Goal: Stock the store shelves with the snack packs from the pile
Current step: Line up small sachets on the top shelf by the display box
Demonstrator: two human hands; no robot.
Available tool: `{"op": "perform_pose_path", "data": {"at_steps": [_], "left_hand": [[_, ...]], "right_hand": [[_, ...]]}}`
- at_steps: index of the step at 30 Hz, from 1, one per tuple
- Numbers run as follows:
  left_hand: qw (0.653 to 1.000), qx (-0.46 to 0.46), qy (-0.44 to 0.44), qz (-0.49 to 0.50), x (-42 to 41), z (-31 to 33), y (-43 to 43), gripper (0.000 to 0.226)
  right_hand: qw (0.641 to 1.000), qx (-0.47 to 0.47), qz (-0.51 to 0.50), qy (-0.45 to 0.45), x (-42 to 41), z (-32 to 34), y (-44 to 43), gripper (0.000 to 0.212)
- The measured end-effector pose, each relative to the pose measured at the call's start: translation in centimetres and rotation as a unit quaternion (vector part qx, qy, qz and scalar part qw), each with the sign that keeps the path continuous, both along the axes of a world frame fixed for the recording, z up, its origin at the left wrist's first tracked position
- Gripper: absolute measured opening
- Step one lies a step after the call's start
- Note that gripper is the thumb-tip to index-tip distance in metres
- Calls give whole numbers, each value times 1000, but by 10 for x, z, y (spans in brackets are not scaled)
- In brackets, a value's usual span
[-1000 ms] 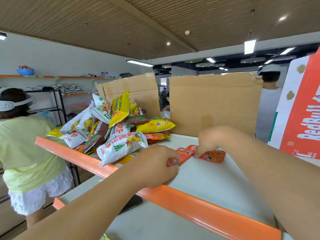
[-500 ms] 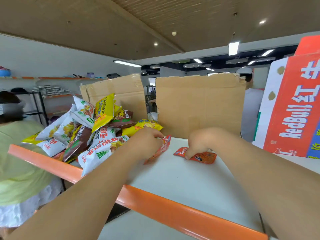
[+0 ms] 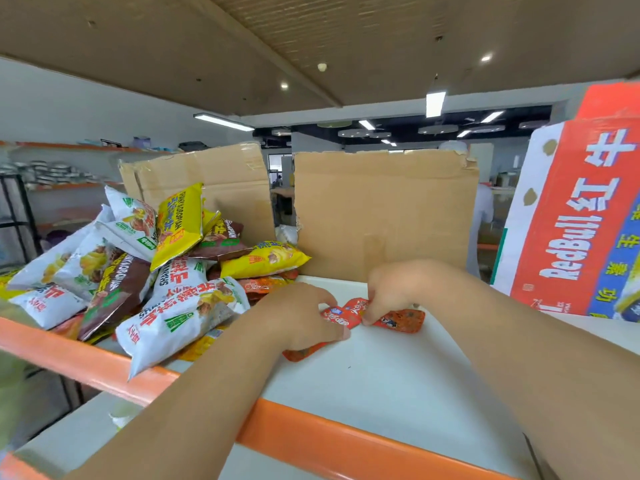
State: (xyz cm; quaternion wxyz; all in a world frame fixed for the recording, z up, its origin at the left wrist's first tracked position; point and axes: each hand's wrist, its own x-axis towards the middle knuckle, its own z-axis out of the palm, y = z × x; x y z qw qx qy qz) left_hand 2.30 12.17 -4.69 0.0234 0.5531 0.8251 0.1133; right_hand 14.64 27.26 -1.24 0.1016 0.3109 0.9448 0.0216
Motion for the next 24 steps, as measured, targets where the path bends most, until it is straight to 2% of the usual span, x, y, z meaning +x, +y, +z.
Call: {"op": "perform_pose_path", "data": {"at_steps": [2,9,13,16,19,24], "left_hand": [[999,38,-19,-21,-5,-4,-3,57],[987,143,-59,-47,-10,-3,-6,48],[973,210,-63,-71,-7,-3,-5,42],[959,250,-77,-109,-1,-2,-7,44],[950,268,-61,-149,9,6,-11,47],[950,232,-16,-206,40,33,-8,61]], "right_hand": [[1000,3,-8,-2,0,0,-1,50],[999,20,-33,-1,9,11,1,41],[995,28,-68,64,39,32,-6,32],[989,48,-106,92,64,38,-21,40],[983,59,-122,122,90,36,-33,44],[968,101,-167,159,142,34,-46,48]]}}
